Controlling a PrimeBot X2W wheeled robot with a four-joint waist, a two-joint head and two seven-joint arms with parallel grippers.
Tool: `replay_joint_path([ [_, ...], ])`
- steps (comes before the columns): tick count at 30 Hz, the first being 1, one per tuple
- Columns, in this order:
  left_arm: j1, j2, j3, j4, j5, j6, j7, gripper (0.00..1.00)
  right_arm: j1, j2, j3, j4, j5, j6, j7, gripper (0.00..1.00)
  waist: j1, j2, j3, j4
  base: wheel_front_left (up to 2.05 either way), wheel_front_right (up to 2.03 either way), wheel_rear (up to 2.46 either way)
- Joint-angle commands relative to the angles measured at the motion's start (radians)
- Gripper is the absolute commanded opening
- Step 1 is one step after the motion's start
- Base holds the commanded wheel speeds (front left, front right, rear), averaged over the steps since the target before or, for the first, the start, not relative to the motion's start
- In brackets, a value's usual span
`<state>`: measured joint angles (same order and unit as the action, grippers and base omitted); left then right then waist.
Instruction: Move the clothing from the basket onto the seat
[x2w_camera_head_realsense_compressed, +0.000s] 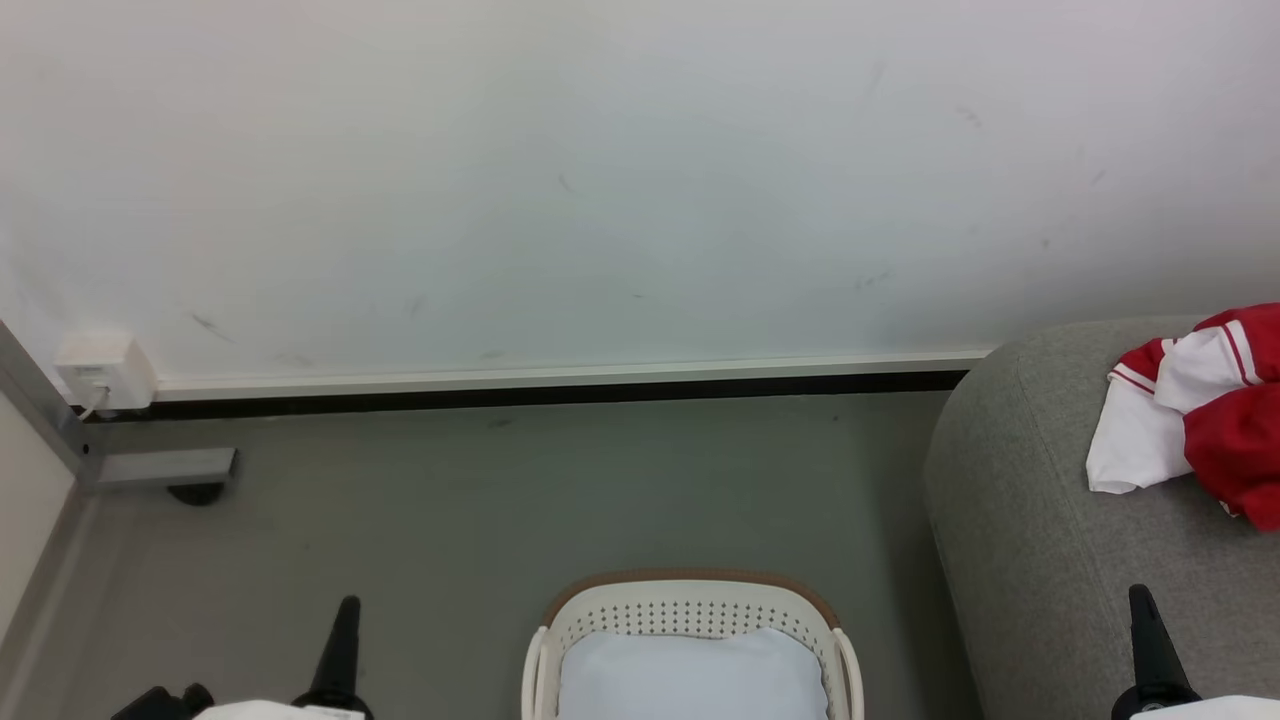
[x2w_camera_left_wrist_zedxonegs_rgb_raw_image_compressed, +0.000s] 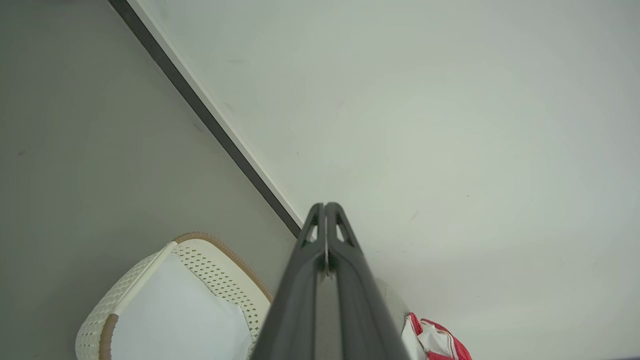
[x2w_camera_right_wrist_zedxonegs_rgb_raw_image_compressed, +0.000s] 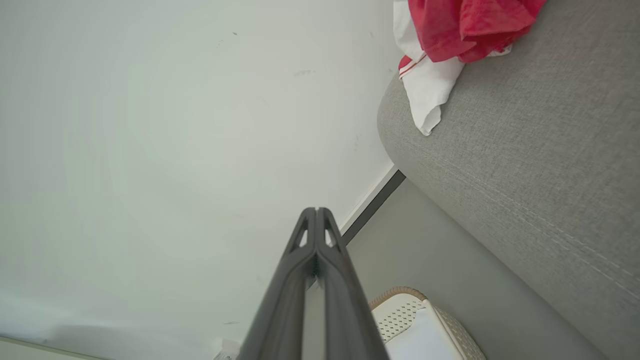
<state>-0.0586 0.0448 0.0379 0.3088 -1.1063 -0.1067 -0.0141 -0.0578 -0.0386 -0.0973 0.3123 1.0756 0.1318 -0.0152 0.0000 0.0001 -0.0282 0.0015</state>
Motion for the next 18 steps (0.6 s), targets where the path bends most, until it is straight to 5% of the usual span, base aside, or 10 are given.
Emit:
replay_joint_path([
  [1, -0.020, 0.006, 0.008, -0.014, -0.036, -0.008, 0.007, 0.00, -0.020, -0.011, -0.003, -0.016, 0.033, -0.001, 0.007, 0.00, 0.0000, -0.0001, 0.001, 0.000, 0.00, 0.00, 0.00],
  [18, -0.035, 0.007, 0.033, -0.030, -0.198, -0.014, 0.049, 0.00, -0.035, -0.013, -0.009, -0.033, 0.207, -0.001, 0.051, 0.00, 0.0000, -0.0001, 0.009, 0.000, 0.00, 0.00, 0.00],
])
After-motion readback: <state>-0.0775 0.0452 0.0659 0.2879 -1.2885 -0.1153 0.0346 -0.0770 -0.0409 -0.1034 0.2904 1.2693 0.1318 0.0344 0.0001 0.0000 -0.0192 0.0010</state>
